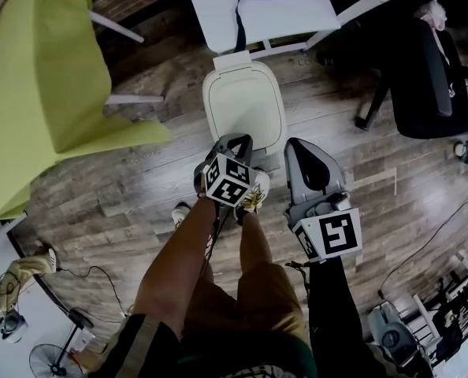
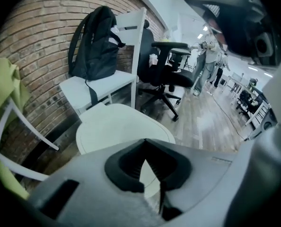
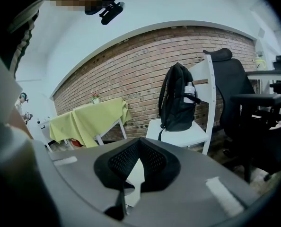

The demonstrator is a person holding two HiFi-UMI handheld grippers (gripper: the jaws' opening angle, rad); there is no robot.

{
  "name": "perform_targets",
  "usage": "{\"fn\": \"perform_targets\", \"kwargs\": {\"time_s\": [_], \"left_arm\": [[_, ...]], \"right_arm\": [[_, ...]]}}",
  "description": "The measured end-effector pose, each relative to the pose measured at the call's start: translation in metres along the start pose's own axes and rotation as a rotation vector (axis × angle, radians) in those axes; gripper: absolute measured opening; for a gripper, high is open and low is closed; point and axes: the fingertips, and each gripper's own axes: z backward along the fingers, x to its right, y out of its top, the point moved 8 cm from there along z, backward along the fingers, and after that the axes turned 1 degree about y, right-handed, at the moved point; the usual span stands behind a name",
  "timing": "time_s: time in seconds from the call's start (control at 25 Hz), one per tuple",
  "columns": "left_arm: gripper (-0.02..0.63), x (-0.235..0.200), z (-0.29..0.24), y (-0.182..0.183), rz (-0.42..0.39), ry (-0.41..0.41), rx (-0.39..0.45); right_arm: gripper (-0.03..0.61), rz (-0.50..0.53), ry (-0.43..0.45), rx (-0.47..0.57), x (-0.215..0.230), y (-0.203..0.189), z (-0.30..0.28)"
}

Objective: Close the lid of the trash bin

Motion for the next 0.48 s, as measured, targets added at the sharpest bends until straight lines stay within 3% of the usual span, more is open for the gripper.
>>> {"fn": "perform_targets", "kwargs": {"time_s": [0.48], "left_arm": [[0.008,-0.031,0.074,0.063,0.055,0.099,0.267]], "right_arm": [[0.014,0.027,-0.003,0.013,-0.012,0.020,0.000]]}}
